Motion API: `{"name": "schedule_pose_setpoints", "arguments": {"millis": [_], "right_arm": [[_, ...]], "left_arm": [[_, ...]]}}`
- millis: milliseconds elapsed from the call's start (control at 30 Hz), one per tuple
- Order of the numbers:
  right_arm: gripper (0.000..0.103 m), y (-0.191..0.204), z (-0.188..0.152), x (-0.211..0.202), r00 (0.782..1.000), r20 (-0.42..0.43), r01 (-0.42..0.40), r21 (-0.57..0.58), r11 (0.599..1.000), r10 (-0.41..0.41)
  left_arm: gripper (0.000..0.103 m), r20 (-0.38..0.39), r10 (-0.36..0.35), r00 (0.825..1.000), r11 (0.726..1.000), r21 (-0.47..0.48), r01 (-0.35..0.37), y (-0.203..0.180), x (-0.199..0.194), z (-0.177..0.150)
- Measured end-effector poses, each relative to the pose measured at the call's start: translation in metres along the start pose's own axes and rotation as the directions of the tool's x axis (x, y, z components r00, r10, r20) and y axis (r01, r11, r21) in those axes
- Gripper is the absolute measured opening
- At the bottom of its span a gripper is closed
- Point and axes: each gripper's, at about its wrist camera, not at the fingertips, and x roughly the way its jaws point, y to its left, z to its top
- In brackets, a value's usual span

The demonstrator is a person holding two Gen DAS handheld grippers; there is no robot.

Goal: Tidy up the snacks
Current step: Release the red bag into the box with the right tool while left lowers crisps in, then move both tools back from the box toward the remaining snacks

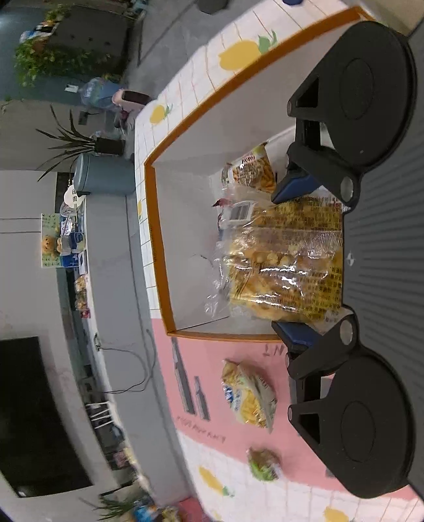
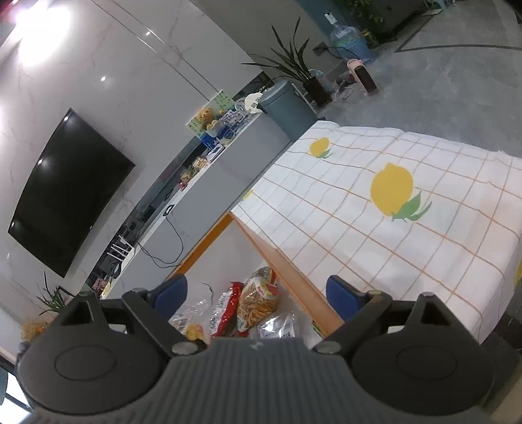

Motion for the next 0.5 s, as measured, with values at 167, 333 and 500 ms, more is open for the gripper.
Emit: {"name": "schedule_pose_setpoints", "arguments": {"millis": [167, 333, 500], "right_arm": [[0.09, -0.004, 0.0, 0.003, 1.0, 0.002, 0.004, 0.019, 1.0, -0.004], [0.09, -0.001, -0.001, 0.003, 1.0, 0.0, 0.011, 0.008, 1.0, -0.011], [0.09, 0.007, -0.003, 0.007, 1.0, -0.007, 0.015, -0.024, 1.0, -0.015]], "left_arm": [[0.094, 0.067, -0.007, 0.998, 1.0, -0.014, 0.007, 0.002, -0.014, -0.002], [0.094, 0.069, -0.008, 0.998, 1.0, -0.029, 0.01, 0.01, -0.026, 0.001], [0.094, 0.078, 0.006, 0.997, 1.0, -0.015, -0.005, 0.015, -0.035, 0.003]]}}
